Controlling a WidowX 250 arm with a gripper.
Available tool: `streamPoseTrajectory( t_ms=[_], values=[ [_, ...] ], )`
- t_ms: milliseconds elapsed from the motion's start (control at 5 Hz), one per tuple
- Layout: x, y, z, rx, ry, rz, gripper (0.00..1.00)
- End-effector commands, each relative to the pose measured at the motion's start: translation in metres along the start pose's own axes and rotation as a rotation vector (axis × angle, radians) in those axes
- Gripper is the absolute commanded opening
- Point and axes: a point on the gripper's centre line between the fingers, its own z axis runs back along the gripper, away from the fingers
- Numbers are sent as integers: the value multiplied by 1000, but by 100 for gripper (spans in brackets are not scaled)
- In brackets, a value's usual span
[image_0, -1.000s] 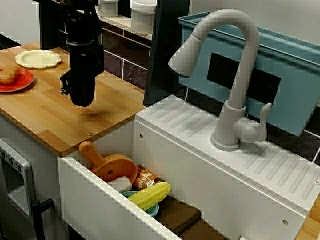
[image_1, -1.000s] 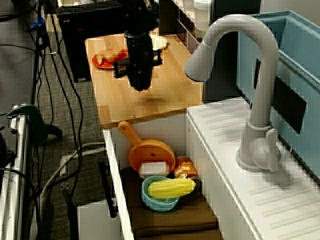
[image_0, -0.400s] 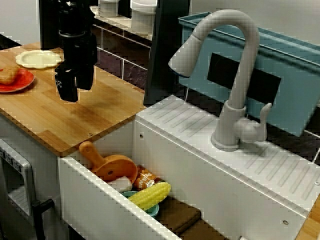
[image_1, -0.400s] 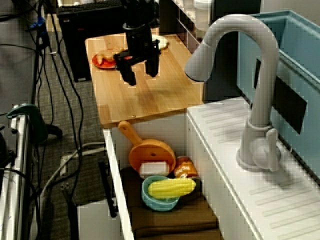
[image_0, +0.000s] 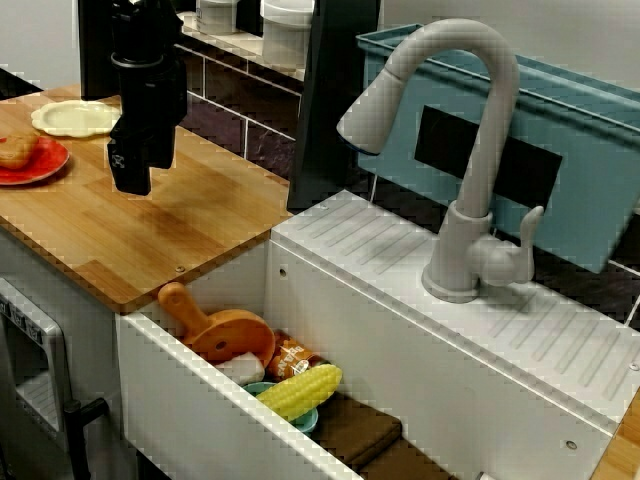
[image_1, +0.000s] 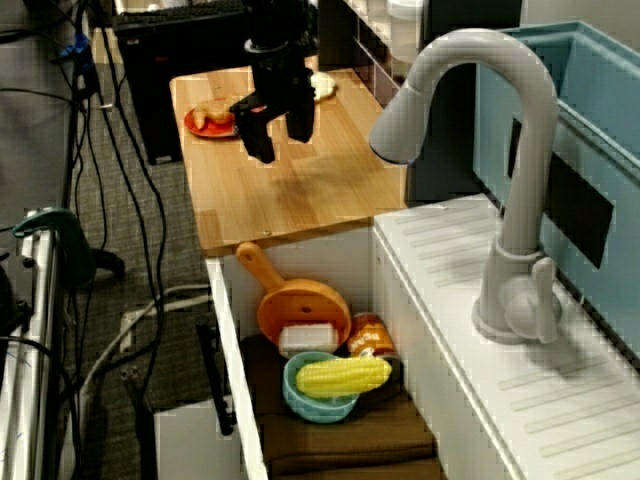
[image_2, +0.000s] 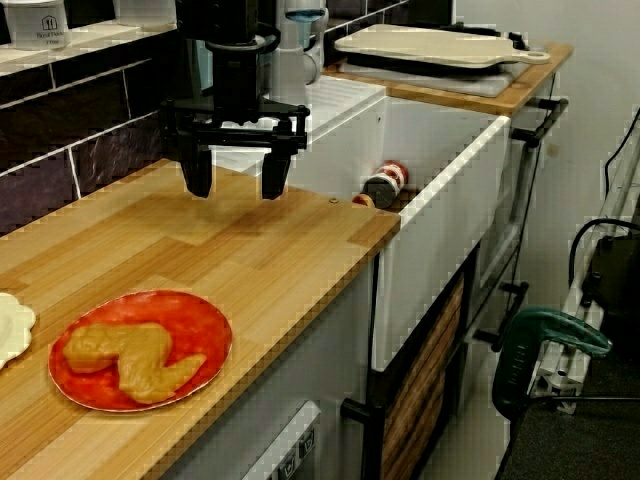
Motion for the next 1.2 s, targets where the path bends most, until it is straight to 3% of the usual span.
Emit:
streamPoseTrajectory(
  t_ms=[0,200,600,1000],
  values=[
    [-18,10,23,151,20,295,100],
    [-22,13,23,194,56,449,100],
    [-28,21,21,132,113,574,100],
    [-34,26,17,135,141,620,100]
  ],
)
